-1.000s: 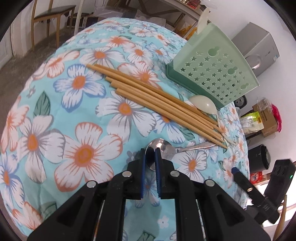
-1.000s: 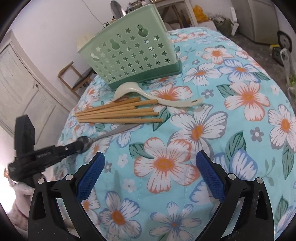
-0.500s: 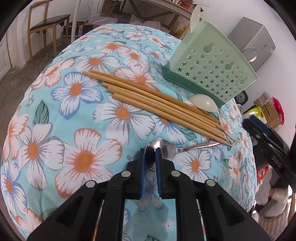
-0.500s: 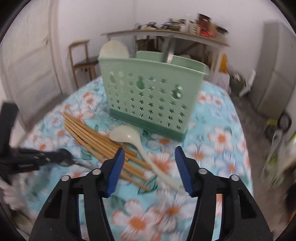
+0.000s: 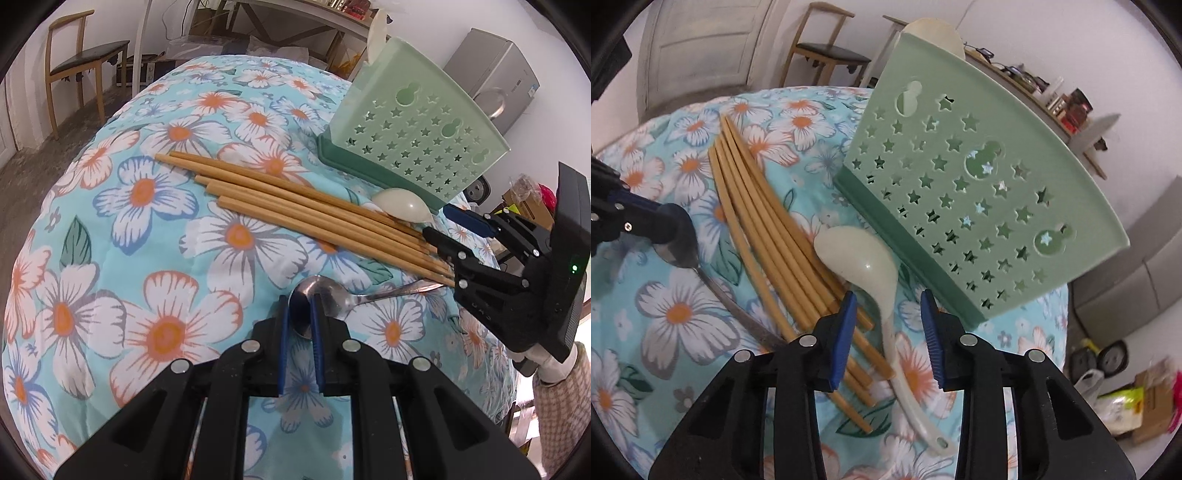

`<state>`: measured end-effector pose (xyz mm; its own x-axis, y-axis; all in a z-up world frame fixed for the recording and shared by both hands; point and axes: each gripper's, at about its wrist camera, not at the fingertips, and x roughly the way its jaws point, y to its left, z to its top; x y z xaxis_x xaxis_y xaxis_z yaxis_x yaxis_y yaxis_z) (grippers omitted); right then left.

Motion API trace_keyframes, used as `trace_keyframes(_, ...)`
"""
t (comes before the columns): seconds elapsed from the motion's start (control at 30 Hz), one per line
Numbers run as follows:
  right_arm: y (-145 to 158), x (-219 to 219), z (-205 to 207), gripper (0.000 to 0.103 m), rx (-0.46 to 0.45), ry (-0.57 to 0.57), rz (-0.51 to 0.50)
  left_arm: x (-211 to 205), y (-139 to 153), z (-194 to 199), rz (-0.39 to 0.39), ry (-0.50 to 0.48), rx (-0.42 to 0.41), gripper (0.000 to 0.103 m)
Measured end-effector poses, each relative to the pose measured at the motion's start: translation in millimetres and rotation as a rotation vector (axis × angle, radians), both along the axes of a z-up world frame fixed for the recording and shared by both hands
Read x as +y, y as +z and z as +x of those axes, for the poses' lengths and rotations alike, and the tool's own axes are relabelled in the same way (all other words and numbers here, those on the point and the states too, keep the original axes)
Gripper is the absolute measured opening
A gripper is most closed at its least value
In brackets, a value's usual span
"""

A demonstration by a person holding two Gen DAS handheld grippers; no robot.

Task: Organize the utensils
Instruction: 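Lift the metal spoon with the left gripper while the right gripper grasps the second cream spoon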

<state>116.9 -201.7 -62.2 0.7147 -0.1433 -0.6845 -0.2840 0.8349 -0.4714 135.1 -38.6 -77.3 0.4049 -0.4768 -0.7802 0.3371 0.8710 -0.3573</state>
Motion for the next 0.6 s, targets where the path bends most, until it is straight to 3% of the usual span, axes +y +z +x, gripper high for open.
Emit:
trace_keyframes(0.2,3,-5,11,0.025,-0.016,-0.033,-0.006,0,0,1,-0.006,-0.008,-0.004,0.011)
trace_keyframes(0.6,-6,25,34,0.022,0.003,0.046,-0.108,0,0,0,-0.004,-0.01,-0.008,0.011)
